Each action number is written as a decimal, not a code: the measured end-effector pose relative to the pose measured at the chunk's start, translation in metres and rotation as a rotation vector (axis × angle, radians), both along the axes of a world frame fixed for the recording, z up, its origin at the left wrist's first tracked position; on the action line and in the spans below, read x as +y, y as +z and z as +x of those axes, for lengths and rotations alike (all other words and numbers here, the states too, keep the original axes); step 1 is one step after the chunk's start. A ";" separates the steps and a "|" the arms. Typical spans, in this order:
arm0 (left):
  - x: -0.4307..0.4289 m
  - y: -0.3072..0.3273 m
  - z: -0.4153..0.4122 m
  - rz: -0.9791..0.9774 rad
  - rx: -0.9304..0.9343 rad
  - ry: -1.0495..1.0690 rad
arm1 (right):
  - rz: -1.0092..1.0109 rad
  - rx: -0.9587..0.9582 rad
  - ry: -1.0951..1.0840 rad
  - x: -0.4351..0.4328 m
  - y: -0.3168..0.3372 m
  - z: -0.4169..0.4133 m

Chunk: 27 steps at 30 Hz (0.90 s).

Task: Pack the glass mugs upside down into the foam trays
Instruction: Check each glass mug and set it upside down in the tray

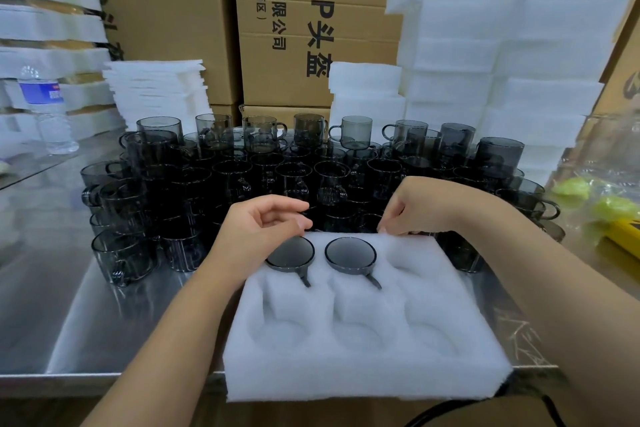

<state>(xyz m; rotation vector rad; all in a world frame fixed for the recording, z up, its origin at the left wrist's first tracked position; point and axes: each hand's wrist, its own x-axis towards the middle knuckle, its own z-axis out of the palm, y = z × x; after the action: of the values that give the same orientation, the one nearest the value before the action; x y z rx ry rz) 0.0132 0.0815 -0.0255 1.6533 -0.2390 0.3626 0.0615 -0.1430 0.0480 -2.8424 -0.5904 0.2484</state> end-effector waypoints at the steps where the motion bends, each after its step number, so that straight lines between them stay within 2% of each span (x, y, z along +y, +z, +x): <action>1: 0.001 -0.001 0.000 0.011 -0.009 -0.002 | 0.022 -0.001 0.019 -0.002 -0.001 0.000; 4: 0.002 -0.002 0.001 0.037 -0.028 -0.006 | 0.038 0.004 0.088 -0.006 -0.004 0.000; 10: 0.003 -0.003 0.003 0.062 -0.037 -0.023 | -0.115 -0.064 0.126 -0.002 -0.008 0.004; 13: 0.003 -0.003 0.003 0.086 -0.038 -0.045 | -0.125 -0.097 0.151 -0.002 -0.012 0.005; 24: 0.003 -0.002 0.002 0.119 -0.025 -0.103 | 0.125 -0.241 0.070 -0.019 -0.018 -0.004; 27: 0.003 -0.003 0.003 0.118 -0.028 -0.107 | 0.301 -0.322 0.016 -0.018 -0.009 -0.011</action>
<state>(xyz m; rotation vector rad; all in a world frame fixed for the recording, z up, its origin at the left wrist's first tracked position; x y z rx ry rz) 0.0161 0.0848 -0.0283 1.7442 -0.3742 0.2952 0.0508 -0.1607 0.0388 -2.5981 -0.6489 -0.2795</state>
